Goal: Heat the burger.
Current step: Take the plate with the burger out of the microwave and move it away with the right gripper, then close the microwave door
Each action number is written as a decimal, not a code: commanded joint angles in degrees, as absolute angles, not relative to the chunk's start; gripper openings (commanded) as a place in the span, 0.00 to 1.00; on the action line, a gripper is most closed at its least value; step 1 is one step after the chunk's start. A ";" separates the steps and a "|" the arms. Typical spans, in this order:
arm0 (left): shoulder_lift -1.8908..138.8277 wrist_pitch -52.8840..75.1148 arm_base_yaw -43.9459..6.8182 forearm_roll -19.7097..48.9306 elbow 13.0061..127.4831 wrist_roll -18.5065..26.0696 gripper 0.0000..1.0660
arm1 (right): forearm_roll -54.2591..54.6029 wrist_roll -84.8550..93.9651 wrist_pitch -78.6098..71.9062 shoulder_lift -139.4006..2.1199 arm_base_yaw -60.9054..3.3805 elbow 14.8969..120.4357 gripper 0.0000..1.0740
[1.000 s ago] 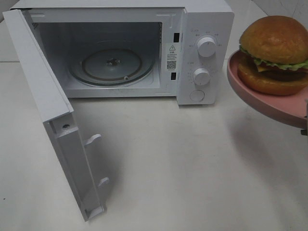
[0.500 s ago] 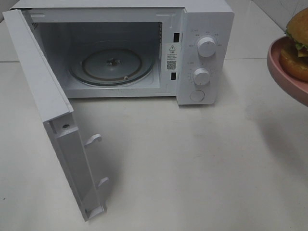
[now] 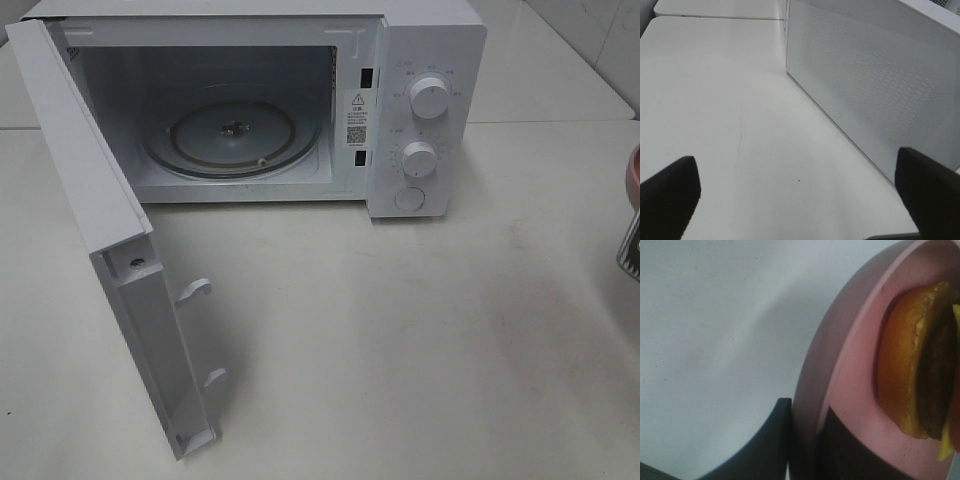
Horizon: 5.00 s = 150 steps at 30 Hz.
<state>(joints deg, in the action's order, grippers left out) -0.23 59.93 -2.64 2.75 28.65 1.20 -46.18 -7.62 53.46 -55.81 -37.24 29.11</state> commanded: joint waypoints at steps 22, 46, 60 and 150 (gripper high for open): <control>-1.38 59.42 -2.52 3.09 28.48 1.15 0.92 | -53.57 -46.35 69.44 -75.29 -36.90 39.30 0.02; -1.38 59.42 -2.52 3.09 28.48 1.15 0.92 | -52.02 -56.38 64.63 -92.07 -30.19 42.23 0.06; -1.38 59.42 -2.52 3.09 28.48 1.15 0.92 | -52.43 -62.05 58.90 -98.49 -23.20 44.18 0.07; -1.38 59.42 -2.52 3.09 28.48 1.15 0.92 | -2.18 -5.73 54.60 -67.38 -18.28 54.89 0.71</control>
